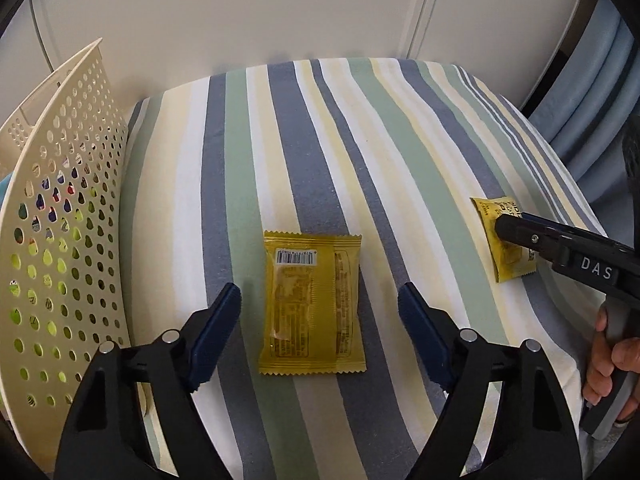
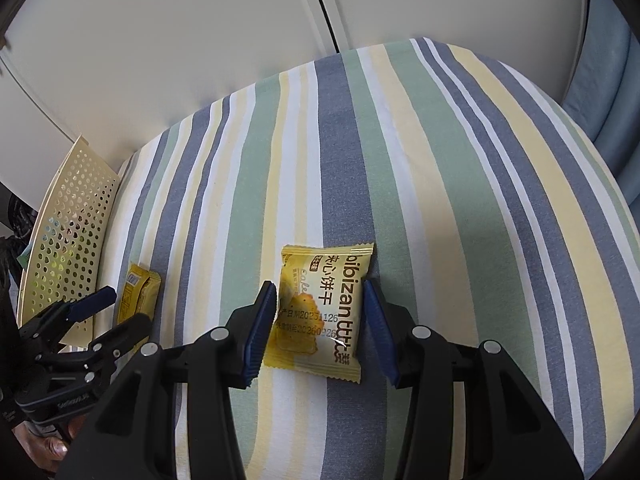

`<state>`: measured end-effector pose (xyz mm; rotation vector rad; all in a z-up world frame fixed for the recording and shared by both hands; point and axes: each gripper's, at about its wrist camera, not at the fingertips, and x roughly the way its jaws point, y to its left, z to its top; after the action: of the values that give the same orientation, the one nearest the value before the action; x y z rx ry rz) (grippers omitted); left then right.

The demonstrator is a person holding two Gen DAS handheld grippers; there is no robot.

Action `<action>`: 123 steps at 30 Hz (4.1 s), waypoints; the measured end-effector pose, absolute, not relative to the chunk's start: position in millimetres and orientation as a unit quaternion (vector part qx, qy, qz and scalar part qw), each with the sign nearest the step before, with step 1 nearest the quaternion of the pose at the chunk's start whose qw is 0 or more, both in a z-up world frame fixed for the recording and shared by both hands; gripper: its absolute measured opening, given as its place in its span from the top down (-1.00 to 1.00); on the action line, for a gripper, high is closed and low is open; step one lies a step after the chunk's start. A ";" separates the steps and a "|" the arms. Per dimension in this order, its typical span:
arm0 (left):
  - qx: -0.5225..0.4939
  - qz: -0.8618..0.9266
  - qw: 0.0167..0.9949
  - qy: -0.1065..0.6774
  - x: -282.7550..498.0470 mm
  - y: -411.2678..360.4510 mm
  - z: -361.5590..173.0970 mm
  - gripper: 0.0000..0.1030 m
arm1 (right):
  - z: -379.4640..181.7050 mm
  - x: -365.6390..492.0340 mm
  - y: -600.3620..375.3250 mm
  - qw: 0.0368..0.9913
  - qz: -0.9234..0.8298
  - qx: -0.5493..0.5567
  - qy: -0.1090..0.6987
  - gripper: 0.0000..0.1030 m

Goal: Organize snacks
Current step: 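Grasp a yellow biscuit packet with the right tool while the left tool grasps another, then carry the yellow packet in the left tool into the basket and release, then carry the yellow bibizan packet in the right tool into the basket and release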

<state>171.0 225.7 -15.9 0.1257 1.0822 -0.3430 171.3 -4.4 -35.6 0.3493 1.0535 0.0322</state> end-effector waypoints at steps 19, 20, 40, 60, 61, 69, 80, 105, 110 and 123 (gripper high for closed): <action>0.090 -0.152 0.851 0.494 167.8 209.0 -13.7 0.04 | -35.6 169.7 -4.4 0.850 0.017 0.171 0.497 0.10; 0.089 -0.153 0.852 0.492 165.6 208.7 -11.6 0.04 | -35.6 169.7 -4.5 0.850 0.017 0.171 0.497 0.10; -0.015 -0.126 0.917 0.377 133.0 286.0 97.2 0.04 | -35.0 170.8 -2.1 0.851 0.014 0.160 0.500 0.10; -0.114 0.020 0.932 0.345 123.4 424.8 104.4 -0.68 | -35.2 172.5 3.1 0.853 0.008 0.141 0.503 0.10; -0.120 0.032 0.932 0.341 122.1 428.4 102.6 -0.81 | -35.2 172.8 3.5 0.853 0.008 0.139 0.503 0.10; -0.132 0.062 0.933 0.330 116.3 436.3 89.2 -0.83 | -36.0 173.0 3.5 0.853 0.007 0.137 0.504 0.10; -0.096 0.093 0.941 0.311 105.2 433.1 87.1 -0.93 | -37.3 180.1 25.2 0.849 0.000 0.061 0.524 -0.13; -0.132 0.140 0.942 0.276 85.3 475.4 98.0 -0.93 | 62.7 182.7 135.0 0.897 0.101 0.012 0.429 0.11; -0.136 0.150 0.942 0.268 81.9 482.4 100.1 -0.93 | 92.1 187.1 193.4 0.896 0.172 0.017 0.409 0.11; -0.152 0.166 0.941 0.254 75.3 495.8 102.4 -0.93 | 89.1 214.3 296.3 0.869 0.239 0.035 0.431 0.11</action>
<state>75.3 495.8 102.4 -0.3102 0.5176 0.3397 214.3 296.3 89.1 0.0735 0.9024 0.5000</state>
